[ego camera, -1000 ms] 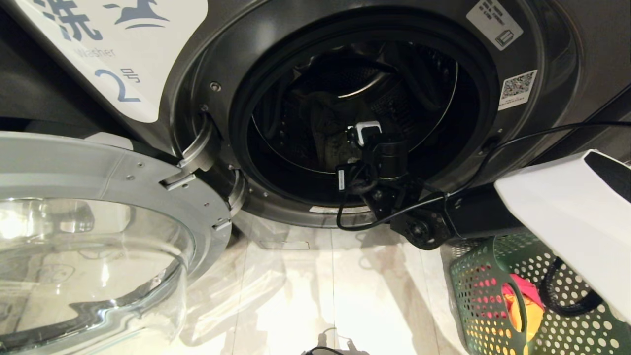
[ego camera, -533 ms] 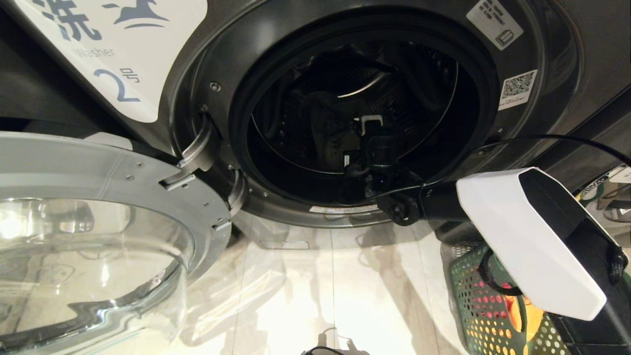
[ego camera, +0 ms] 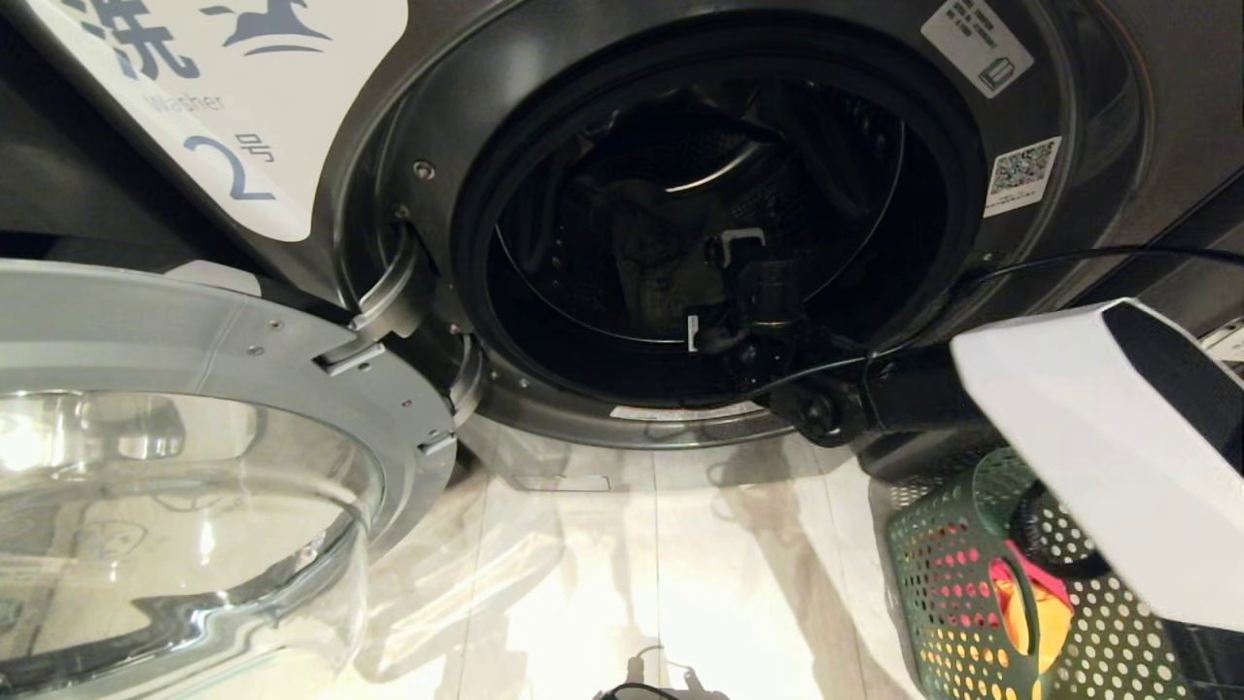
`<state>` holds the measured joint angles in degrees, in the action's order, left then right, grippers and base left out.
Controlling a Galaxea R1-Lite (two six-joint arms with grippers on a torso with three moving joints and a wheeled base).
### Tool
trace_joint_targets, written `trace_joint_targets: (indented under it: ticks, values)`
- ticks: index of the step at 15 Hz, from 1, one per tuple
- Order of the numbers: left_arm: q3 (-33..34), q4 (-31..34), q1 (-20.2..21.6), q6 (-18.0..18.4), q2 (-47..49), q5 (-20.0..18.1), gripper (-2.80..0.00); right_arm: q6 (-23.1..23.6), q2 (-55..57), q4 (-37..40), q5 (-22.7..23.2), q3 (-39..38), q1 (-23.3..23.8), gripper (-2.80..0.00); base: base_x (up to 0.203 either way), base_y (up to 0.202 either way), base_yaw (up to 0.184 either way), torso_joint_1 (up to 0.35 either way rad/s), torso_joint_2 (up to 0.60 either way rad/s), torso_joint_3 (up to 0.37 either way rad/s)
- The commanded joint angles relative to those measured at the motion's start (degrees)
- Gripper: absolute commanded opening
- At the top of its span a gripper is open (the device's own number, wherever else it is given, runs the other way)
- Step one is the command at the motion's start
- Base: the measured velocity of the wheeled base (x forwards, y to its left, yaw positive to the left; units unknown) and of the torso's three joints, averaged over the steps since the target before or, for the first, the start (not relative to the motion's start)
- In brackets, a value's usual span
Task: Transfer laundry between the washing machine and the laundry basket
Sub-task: Pick a cloth and place it into the basket
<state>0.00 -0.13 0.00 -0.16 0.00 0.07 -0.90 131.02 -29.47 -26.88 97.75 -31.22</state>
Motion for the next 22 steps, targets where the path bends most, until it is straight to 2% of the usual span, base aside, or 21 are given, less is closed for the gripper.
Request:
trace_joint_targets:
  ticks: [1, 4, 8, 10, 13, 18, 20, 22]
  values:
    - [0.0, 0.0, 0.0, 0.0, 0.1, 0.0, -2.80, -0.6, -15.5, 0.4, 1.8, -14.4, -1.8, -2.80, 0.000, 0.000, 0.000, 0.000, 0.00, 0.000]
    - [0.0, 0.0, 0.0, 0.0, 0.1, 0.0, -2.80, -0.9, -30.0, 0.9, 3.2, -32.6, -5.3, -2.80, 0.000, 0.000, 0.000, 0.000, 0.00, 0.000]
    - [0.0, 0.0, 0.0, 0.0, 0.1, 0.0, -2.80, -0.9, -45.2, 1.1, 2.7, -49.4, -10.2, -2.80, 0.000, 0.000, 0.000, 0.000, 0.00, 0.000]
    - [0.0, 0.0, 0.0, 0.0, 0.1, 0.0, -2.80, -0.9, -51.0, 1.2, 2.1, -55.0, -11.4, -2.80, 0.000, 0.000, 0.000, 0.000, 0.00, 0.000]
    - [0.0, 0.0, 0.0, 0.0, 0.1, 0.0, -2.80, -0.8, -57.0, 3.8, 1.8, -58.6, -11.8, -2.80, 0.000, 0.000, 0.000, 0.000, 0.00, 0.000]
    - [0.0, 0.0, 0.0, 0.0, 0.1, 0.0, -2.80, -0.8, -63.1, 9.2, 1.5, -60.1, -11.6, -2.80, 0.000, 0.000, 0.000, 0.000, 0.00, 0.000]
    - [0.0, 0.0, 0.0, 0.0, 0.1, 0.0, -2.80, -0.6, -65.4, 12.7, -1.1, -60.1, -11.3, -2.80, 0.000, 0.000, 0.000, 0.000, 0.00, 0.000]
    - [0.0, 0.0, 0.0, 0.0, 0.1, 0.0, -2.80, -0.5, -66.6, 15.5, -1.9, -60.4, -11.4, -2.80, 0.000, 0.000, 0.000, 0.000, 0.00, 0.000]
